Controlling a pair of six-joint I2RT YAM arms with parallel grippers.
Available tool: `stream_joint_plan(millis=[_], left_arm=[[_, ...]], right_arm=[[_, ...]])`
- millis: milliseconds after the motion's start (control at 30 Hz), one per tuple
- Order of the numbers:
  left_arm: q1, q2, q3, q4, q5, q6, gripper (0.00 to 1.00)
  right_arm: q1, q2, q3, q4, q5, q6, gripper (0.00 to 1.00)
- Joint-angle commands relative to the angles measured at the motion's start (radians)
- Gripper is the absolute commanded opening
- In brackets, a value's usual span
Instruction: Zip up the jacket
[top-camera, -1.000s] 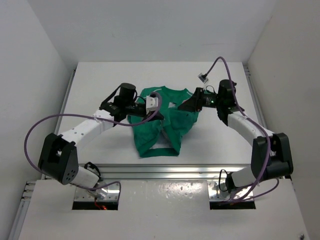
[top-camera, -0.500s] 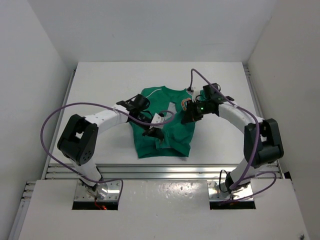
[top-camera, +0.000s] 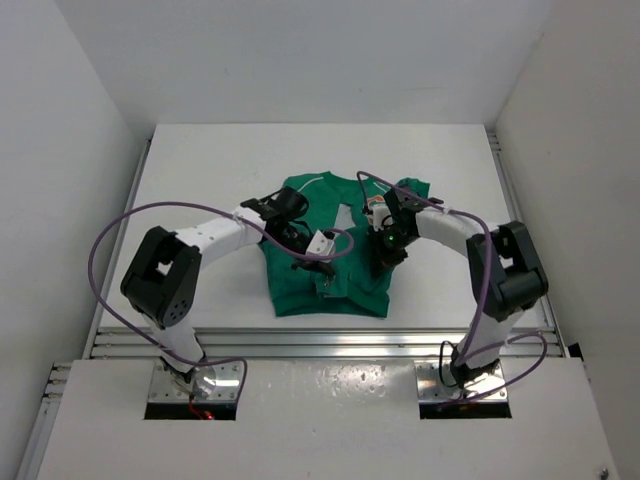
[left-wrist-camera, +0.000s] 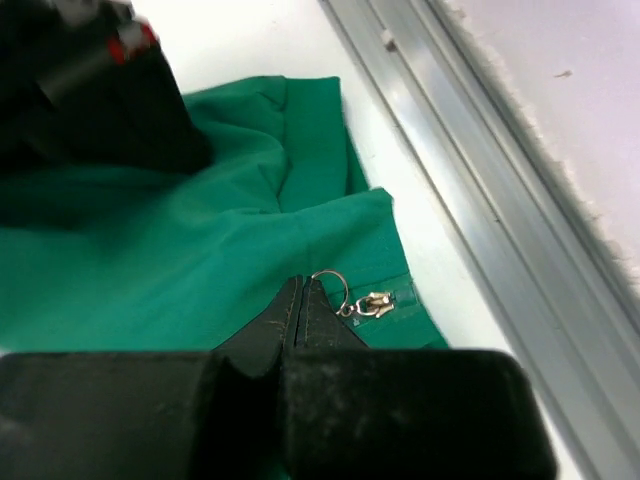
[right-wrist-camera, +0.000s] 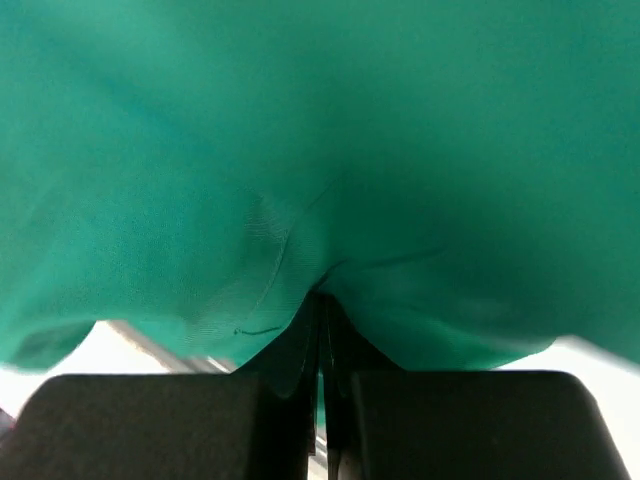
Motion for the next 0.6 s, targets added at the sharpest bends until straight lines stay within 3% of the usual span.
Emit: stream_joint_plan(millis=[0,200,367,500,567], left_arm=[[-0.018,0.021,0.059,0.021,0.026,0.055,0.0],[-0.018,0.075,0.106,0.056,0.026,0.006,0.0],[-0.018,0.095,0.107,0.183,-0.008,-0.079,0.0],[-0.018,0.139,0.096,0.324,-0.018,-0.214,0.0],[-0.018,0.176,0.106,0.398,-0.038,-0.332,0.0]], right_arm=[[-0.029,0.102,0.104,0.0,0.071,0.075,0.0],[-0.058,0.232,0.267,0.074,0.071,0.215,0.0],[-0.091,0.351,0.437,0.159,0.035,0.27,0.0],[-0.133,0.403,0.5,0.394,-0.068,0.348,0.01],[-0.146,0.374,0.432,0.621,-0.099,0.411,0.09]])
